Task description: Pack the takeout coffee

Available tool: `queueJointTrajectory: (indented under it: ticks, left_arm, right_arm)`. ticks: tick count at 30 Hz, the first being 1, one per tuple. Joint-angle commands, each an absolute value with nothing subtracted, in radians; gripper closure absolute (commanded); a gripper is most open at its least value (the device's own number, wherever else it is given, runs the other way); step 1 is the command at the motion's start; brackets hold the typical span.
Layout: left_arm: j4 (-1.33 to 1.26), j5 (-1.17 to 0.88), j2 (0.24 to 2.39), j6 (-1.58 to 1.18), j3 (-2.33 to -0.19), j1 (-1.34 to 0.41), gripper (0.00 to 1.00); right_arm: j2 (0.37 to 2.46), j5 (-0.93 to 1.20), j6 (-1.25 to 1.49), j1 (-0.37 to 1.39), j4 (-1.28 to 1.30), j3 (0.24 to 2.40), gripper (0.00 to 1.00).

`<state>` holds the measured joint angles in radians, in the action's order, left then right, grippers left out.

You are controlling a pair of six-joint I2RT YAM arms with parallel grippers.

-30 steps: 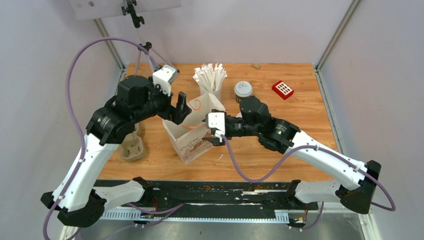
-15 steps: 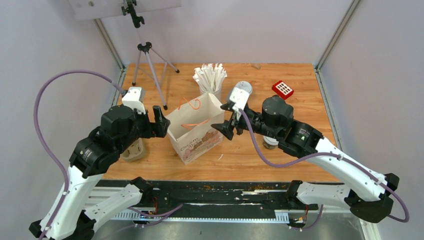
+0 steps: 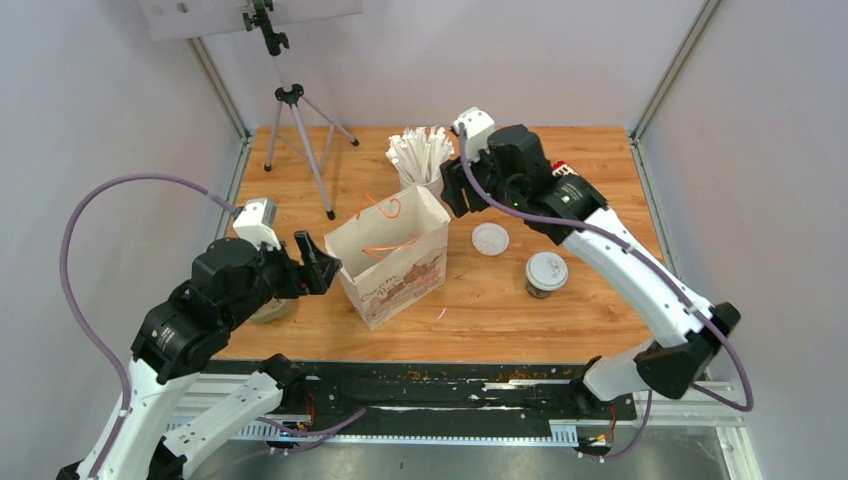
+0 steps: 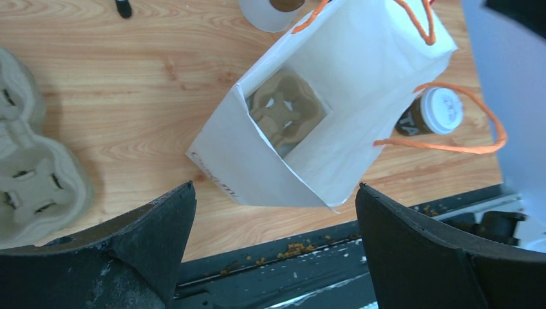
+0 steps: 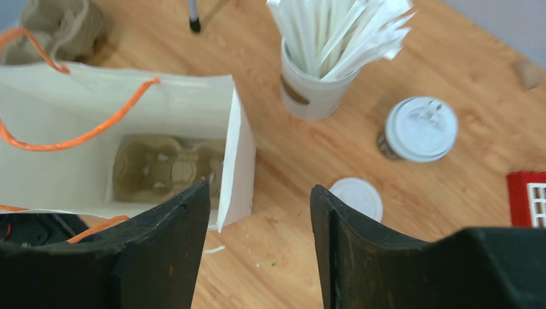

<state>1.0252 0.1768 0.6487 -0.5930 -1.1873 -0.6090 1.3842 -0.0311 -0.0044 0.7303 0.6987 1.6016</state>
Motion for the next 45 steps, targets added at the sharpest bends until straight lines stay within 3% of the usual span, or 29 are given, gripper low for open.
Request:
queueJointTrajectory:
  ticks: [1,6,9,12,14,17,23,36,42,45]
  left_arm:
    - [1.009,0.109,0.661,-0.72,-1.205,-0.614,0.0]
    - [1.083,0.028,0.745,-0.764,-1.219,-0.612,0.01]
    - [1.1,0.027,0.771,-0.773,-1.231,-0.613,0.08]
    - [1.12,0.057,0.782,-0.795,-1.239,-0.614,0.15]
    - [1.101,0.069,0.788,-0.796,-1.244,-0.613,0.24]
    - [1.093,0.08,0.816,-0.744,-1.269,-0.613,0.35]
    - [1.188,0.086,0.945,-0.648,-1.398,-0.612,0.4]
    - [1.207,0.136,1.01,-0.607,-1.437,-0.613,0.48]
    - [1.253,0.153,1.034,-0.607,-1.505,-0.613,0.42]
    - [1.251,0.154,1.028,-0.623,-1.527,-0.614,0.4]
  right_arm:
    - [1.5,0.068,0.01,0.732,0.844,1.723,0.43]
    - [1.635,0.112,0.03,0.727,0.926,1.87,0.51]
    - [1.71,0.125,0.04,0.728,0.99,1.975,0.59]
    - [1.739,0.151,0.068,0.727,1.003,2.001,0.74]
    - [1.738,0.146,0.096,0.728,1.015,2.011,0.9]
    - [1.726,0.082,0.142,0.728,1.043,2.012,1.0]
    - [1.67,0.071,0.175,0.727,1.105,1.97,1.0]
    - [1.586,0.156,0.236,0.728,1.124,1.905,1.0]
    - [1.592,0.124,0.204,0.728,1.047,1.893,0.66]
    - [1.612,0.144,0.204,0.727,1.007,1.877,0.58]
